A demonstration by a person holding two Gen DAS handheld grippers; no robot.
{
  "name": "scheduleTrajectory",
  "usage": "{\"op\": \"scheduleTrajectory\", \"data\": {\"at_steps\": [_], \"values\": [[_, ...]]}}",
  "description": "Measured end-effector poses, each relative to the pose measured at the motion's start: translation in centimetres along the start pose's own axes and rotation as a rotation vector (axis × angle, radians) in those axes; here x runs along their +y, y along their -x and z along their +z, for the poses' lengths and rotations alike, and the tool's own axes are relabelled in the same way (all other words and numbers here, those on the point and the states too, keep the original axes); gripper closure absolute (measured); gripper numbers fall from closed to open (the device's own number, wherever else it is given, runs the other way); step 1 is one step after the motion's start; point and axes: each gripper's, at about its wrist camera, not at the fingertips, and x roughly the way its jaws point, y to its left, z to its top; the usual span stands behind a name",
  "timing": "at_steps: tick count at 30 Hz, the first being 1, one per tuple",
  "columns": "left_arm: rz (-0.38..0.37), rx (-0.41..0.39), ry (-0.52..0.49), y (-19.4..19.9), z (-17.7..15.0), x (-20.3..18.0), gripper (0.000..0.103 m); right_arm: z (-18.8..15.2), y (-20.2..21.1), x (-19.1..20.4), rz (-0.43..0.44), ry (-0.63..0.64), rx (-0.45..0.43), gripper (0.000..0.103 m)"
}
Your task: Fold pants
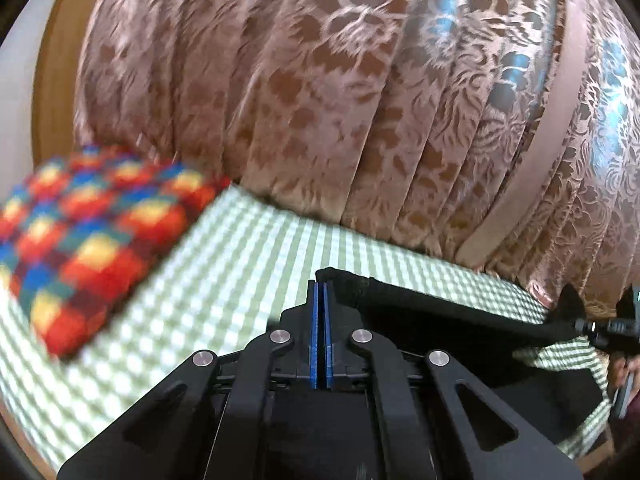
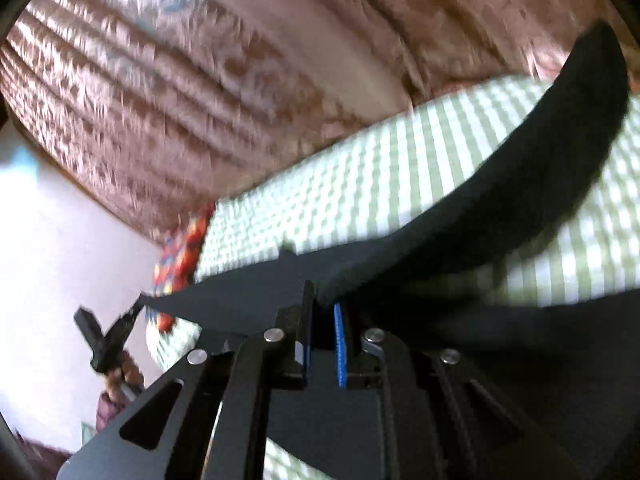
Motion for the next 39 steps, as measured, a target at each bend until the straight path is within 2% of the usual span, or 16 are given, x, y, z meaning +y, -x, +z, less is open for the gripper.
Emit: {"op": "scheduleTrajectory", "data": {"at_steps": [5,7,9,11,14,21,25,27,31,33,35,37,39], "values": [[0.002,0.148,0.163,0.5,-6.6,3.4,0.102,-5.9,-1.4,-2.8,-0.052,-0.077,0.098,0.095],[-0.008,0.188,0.278,0.9,-8.9,5.1,0.101,-6.5,-2.1,-3.5,-0.062,-0.102,0.106,0.095],[-0.052,0.202,0.411,1.6,-10.5,7.0,0.101,-6.5,-2.5,-4.0,-0.067,-0.114,0.110,0.095],[-0.069,0.199,0.478,2.5,-11.6,7.9,0.101,-6.7,-2.8,-4.0,-0.071,-0.112,0.112,0.095],[-0.139,0.226,0.546,2.8,-12.5,8.0,0.101,-6.4,-2.9,-4.0,-0.067,-0.110,0.111,0.095],[-0.122,0.267,0.535,0.2,-12.0,5.9,0.101,-6.1,-3.0,-4.0,-0.066,-0.110,0.108,0.095],[-0.056,0.280,0.503,-0.8,-11.6,5.4,0.102,-6.2,-2.7,-3.9,-0.071,-0.099,0.103,0.096],[0.002,0.260,0.443,-0.7,-11.0,4.8,0.103,-6.0,-2.1,-3.4,-0.068,-0.089,0.089,0.096],[0.016,0.213,0.421,0.3,-9.9,5.2,0.103,-6.1,1.3,-1.0,-0.036,-0.013,0.047,0.097],[0.033,0.198,0.413,0.9,-9.5,5.7,0.103,-6.9,2.6,-0.3,0.007,0.011,0.042,0.097],[0.060,0.195,0.412,1.1,-9.4,6.5,0.103,-8.1,2.5,0.1,0.007,0.035,0.066,0.097],[0.084,0.212,0.431,0.9,-9.9,7.5,0.103,-9.6,1.0,-0.7,-0.042,0.034,0.117,0.097],[0.060,0.240,0.466,0.7,-10.6,8.0,0.103,-10.7,-0.5,-2.3,-0.068,-0.012,0.149,0.097]]}}
